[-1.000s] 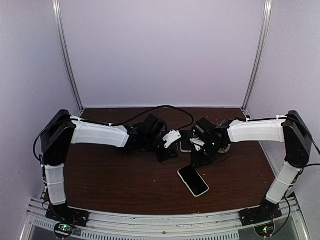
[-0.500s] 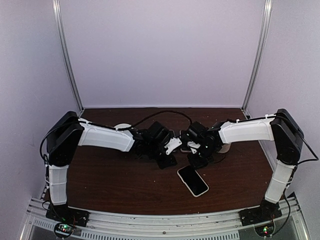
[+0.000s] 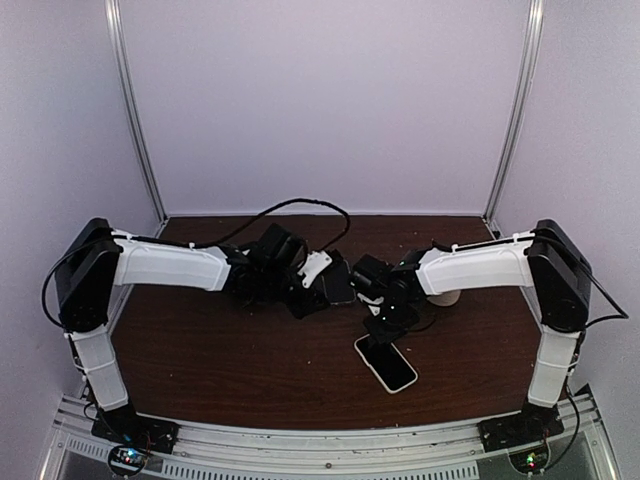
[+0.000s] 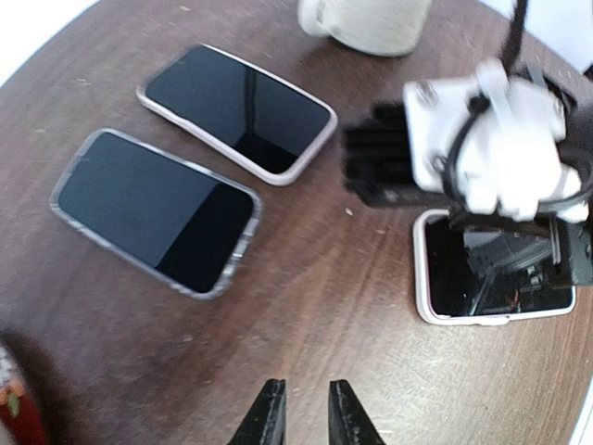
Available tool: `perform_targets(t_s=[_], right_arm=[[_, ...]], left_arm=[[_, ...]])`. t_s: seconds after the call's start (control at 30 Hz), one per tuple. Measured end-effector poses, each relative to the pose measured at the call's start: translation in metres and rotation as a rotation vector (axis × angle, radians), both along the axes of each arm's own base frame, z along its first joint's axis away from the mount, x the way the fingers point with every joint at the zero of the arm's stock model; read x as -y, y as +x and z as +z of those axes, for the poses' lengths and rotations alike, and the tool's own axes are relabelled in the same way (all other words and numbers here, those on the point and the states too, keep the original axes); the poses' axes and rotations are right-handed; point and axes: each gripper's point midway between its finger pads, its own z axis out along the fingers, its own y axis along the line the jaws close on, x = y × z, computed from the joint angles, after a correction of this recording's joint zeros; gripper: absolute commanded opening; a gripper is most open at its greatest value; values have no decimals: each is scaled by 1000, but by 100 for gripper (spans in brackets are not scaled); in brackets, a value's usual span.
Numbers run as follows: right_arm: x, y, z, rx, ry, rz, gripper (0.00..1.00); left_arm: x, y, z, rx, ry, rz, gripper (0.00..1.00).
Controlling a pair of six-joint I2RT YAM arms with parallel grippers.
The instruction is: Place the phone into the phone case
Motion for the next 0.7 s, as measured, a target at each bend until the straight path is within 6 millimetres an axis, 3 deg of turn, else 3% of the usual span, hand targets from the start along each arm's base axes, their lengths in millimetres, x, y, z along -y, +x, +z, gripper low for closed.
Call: perform_targets(t_s=[0.17,0.4,0.6,0.7], right_arm=[[-1,0,3,20,-11,8,5],[-9,-13,23,-8,75,26,10],[-38,-19,50,-20,248,61,8],[-51,-14,44,-32,271,69,8]], left_arm=[[-10,7,15,22,-22,39,21],[-14,7,14,18,-15,56,21],[-21,8,20,26,-11,96,21],[-28,9,26,38,-11,119,21]])
